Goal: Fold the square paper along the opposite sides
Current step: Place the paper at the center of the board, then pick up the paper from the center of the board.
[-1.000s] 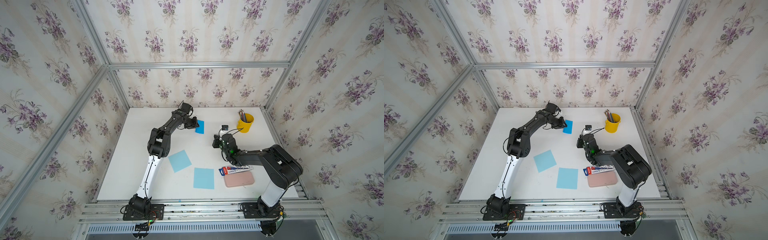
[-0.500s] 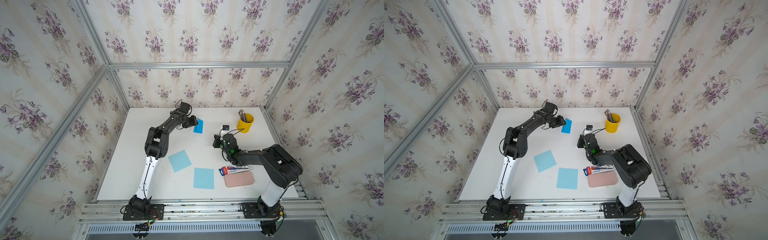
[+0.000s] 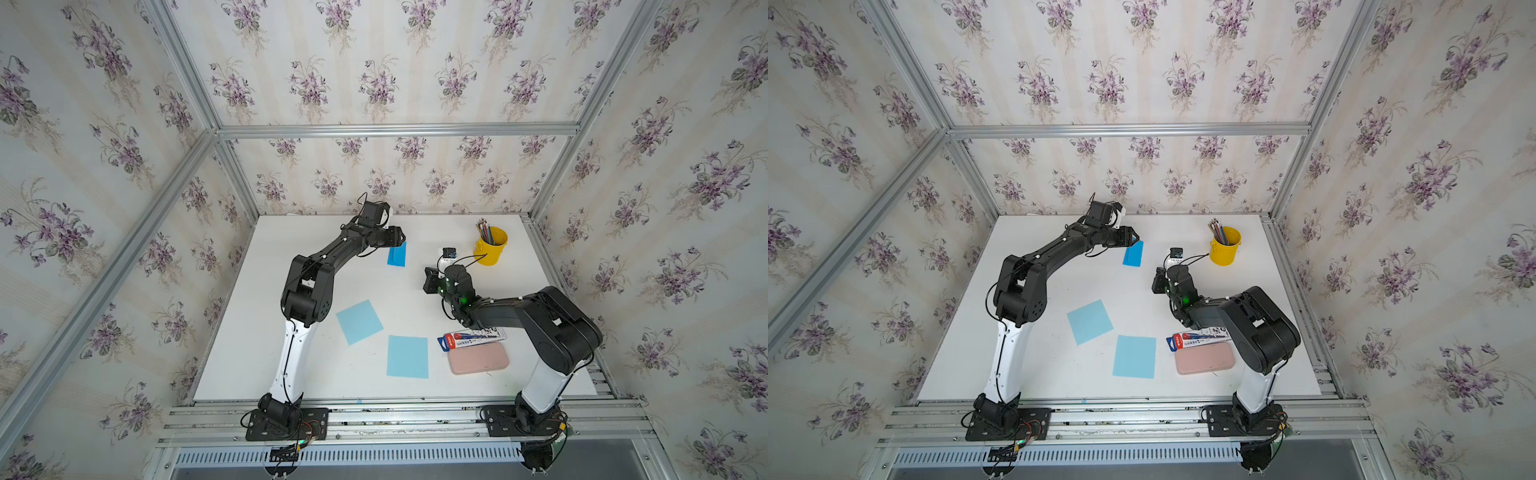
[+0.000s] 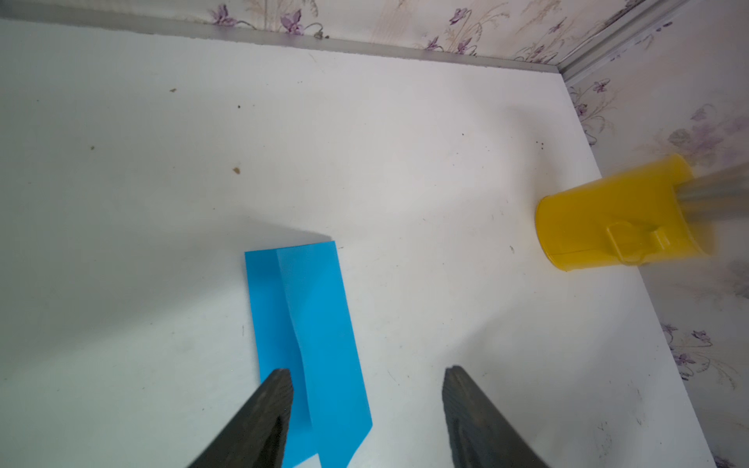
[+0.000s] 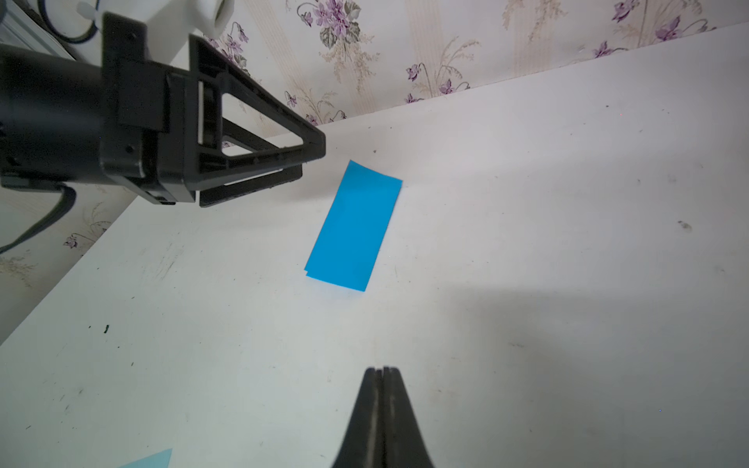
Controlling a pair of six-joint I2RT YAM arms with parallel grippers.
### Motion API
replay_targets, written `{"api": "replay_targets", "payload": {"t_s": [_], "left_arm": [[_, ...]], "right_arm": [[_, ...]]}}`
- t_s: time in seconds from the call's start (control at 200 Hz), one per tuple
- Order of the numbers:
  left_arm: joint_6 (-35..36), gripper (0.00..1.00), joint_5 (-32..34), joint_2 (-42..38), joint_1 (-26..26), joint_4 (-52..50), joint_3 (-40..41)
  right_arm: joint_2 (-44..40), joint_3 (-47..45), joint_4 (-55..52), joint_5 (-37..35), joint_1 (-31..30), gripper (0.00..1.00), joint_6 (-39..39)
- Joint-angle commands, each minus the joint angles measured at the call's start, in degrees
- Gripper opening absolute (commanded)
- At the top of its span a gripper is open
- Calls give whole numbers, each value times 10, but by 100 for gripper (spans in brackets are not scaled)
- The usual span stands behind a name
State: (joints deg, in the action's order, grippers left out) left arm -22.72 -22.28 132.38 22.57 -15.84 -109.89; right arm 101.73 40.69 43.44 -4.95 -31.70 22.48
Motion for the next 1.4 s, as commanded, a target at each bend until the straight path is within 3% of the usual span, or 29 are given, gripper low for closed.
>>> {"api": "replay_targets", "payload": {"t_s": [0.0, 0.21, 0.37, 0.49, 0.719, 0.934, 1.394], "left_arm": [[20, 62, 40, -43, -1, 29, 41], [5, 64, 150, -207, 1, -70, 179], [-17, 69, 222, -361, 0, -150, 334], [-58, 76, 207, -440, -1, -191, 431], [-144, 92, 128, -529, -2, -181, 566], [-160, 99, 109, -531, -3, -185, 590], [-173, 99, 71, -430, -9, -99, 628]], "right_arm": [[-3, 10, -9, 37, 1, 0, -6], [16, 56, -64, 199, -1, 0, 14], [29, 91, -148, 327, -15, 10, 15], [48, 118, -192, 396, -36, 23, -9], [81, 176, -291, 413, -79, 43, -52], [105, 201, -356, 390, -96, 53, -79], [152, 189, -343, 430, -135, 53, -99]]}}
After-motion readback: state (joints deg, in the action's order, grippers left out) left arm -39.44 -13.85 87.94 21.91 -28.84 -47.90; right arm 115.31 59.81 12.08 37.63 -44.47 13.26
